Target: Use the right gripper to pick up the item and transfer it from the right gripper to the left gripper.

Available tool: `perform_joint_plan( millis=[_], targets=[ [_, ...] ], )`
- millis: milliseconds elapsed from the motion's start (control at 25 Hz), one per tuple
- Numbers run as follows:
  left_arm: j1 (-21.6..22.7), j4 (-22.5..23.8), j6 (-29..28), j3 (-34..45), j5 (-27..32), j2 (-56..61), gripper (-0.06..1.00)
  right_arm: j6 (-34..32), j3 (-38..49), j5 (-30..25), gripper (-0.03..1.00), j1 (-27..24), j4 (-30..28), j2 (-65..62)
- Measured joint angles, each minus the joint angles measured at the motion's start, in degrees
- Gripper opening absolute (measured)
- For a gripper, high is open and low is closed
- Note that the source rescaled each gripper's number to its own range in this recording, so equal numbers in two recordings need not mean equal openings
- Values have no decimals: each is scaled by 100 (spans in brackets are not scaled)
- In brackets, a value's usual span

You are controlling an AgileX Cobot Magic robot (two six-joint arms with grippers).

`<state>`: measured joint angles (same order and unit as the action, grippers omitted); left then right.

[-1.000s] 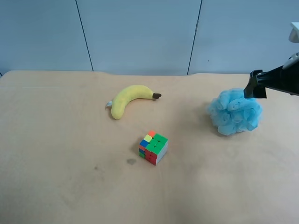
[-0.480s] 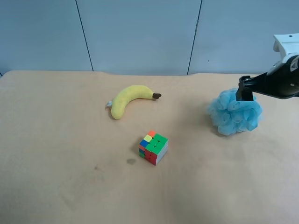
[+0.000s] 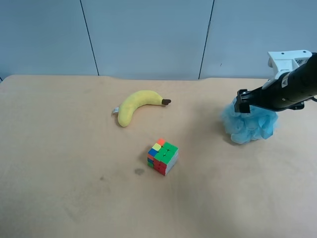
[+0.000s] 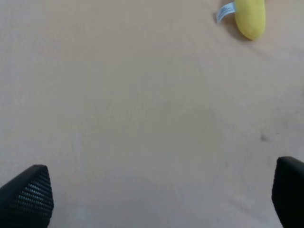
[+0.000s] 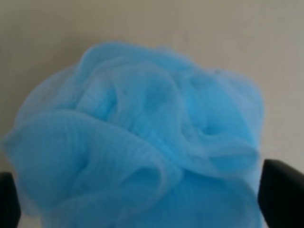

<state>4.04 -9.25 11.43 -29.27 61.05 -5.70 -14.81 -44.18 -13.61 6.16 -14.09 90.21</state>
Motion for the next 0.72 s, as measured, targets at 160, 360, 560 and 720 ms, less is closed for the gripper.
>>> perform_joint_plan(
  millis=[160,360,560,720],
  targets=[
    [0,0,0,0,0,0,88,-34,0,341,99,0,0,376],
    [0,0,0,0,0,0,88,-39,0,733,99,0,0,784],
    [0,0,0,0,0,0,88,-39,-2,932,95,-6,0,1001],
    [0,0,0,0,0,0,88,-39,-2,960,89,-12,0,1039]
  ],
)
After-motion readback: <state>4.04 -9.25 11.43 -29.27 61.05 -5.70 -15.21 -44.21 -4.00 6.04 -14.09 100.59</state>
